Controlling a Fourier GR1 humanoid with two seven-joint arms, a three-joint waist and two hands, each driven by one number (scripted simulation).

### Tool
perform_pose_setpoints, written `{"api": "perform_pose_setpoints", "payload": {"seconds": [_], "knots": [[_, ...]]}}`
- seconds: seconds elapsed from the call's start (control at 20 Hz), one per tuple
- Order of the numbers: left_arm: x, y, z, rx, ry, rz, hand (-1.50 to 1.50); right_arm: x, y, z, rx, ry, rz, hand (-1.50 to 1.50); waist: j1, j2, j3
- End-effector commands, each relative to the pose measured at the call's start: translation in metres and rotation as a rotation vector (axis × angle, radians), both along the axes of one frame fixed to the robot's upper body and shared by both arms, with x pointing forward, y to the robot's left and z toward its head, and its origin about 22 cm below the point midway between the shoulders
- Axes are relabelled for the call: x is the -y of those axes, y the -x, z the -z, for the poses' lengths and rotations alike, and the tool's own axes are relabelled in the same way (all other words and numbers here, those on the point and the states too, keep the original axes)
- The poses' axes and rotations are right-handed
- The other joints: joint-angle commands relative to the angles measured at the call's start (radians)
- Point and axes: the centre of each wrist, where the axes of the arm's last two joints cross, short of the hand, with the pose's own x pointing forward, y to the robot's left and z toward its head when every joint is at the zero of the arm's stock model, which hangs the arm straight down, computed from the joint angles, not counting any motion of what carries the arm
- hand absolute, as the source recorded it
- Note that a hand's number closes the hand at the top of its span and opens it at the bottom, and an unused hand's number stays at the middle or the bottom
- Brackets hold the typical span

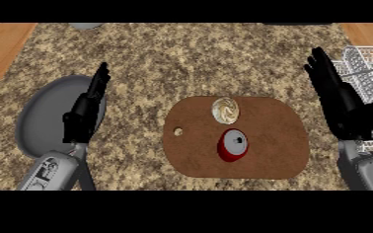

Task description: Pick the cupcake from the cutting board and place it in the tiered basket

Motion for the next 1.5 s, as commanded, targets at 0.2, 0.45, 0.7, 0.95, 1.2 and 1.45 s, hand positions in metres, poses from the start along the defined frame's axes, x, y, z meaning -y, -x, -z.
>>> {"api": "perform_pose_setpoints", "payload": {"seconds": [0.2,0.45,0.7,0.95,1.2,1.45], "knots": [[-0.043,0.022,0.030,-0.229,-0.018,-0.085,0.00,-0.068,0.007,0.064,-0.240,-0.551,-0.404,1.50,0.128,0.065,0.005],[-0.084,0.039,0.039,-0.386,0.018,-0.148,0.00,-0.077,0.005,0.079,-0.027,-0.795,-0.513,-1.50,0.060,0.030,-0.008],[-0.092,0.043,0.038,-0.410,0.015,-0.158,0.00,-0.014,-0.012,0.065,-0.152,0.045,-0.516,-1.50,0.051,0.020,-0.017],[-0.094,0.041,0.030,-0.397,0.023,-0.145,0.00,0.006,-0.049,0.031,-0.180,0.398,-0.567,-1.50,0.052,0.022,-0.015],[-0.125,0.048,0.023,-0.424,0.023,-0.152,0.00,-0.015,-0.080,0.007,-0.310,0.467,-0.854,-1.50,0.049,0.021,-0.015],[-0.125,0.074,0.046,-0.438,0.049,-0.170,0.00,-0.065,-0.109,-0.018,-0.293,0.501,-0.910,-1.50,0.021,0.015,-0.015]]}}
